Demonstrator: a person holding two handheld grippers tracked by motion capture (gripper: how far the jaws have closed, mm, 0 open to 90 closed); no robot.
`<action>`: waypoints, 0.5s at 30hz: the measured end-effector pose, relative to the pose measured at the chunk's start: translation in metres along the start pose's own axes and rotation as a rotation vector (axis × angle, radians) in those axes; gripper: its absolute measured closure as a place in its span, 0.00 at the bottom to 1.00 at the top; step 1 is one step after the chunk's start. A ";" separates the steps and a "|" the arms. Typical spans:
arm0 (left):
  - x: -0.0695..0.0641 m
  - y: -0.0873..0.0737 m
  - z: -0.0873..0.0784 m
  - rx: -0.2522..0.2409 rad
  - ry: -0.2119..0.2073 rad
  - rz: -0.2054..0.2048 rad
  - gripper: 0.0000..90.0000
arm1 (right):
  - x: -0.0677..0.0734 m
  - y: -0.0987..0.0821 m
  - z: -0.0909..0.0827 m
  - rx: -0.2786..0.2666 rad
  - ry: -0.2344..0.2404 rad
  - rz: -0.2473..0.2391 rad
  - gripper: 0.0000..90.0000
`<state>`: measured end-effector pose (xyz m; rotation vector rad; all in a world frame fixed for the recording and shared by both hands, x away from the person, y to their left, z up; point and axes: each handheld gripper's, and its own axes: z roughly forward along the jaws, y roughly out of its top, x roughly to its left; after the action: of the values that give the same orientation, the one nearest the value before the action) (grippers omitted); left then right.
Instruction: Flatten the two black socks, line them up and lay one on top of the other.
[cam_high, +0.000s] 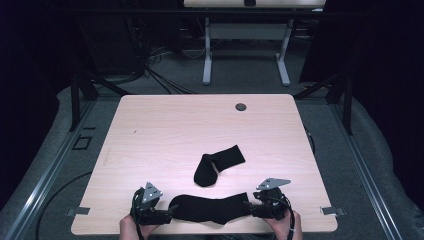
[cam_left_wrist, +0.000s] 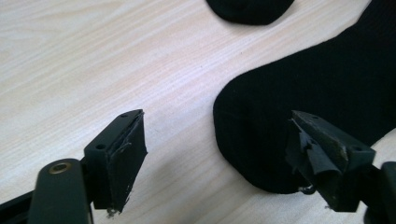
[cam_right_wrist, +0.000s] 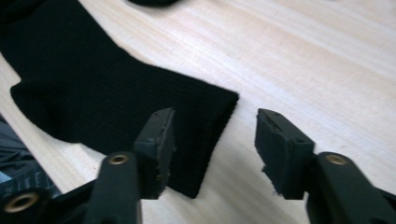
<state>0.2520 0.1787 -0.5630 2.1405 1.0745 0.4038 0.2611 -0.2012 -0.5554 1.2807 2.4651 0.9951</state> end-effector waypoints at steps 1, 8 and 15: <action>0.001 0.001 -0.001 -0.002 0.004 0.002 0.21 | -0.002 0.001 -0.001 0.001 0.000 -0.003 0.48; 0.006 0.010 -0.002 -0.002 0.004 0.015 0.18 | -0.010 0.013 -0.004 -0.012 -0.010 0.000 0.39; 0.012 0.023 -0.001 -0.012 0.003 0.017 0.17 | -0.017 0.030 0.000 -0.017 -0.022 -0.018 0.28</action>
<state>0.2718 0.1787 -0.5459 2.1400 1.0531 0.4204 0.2910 -0.2031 -0.5386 1.2550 2.4423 0.9903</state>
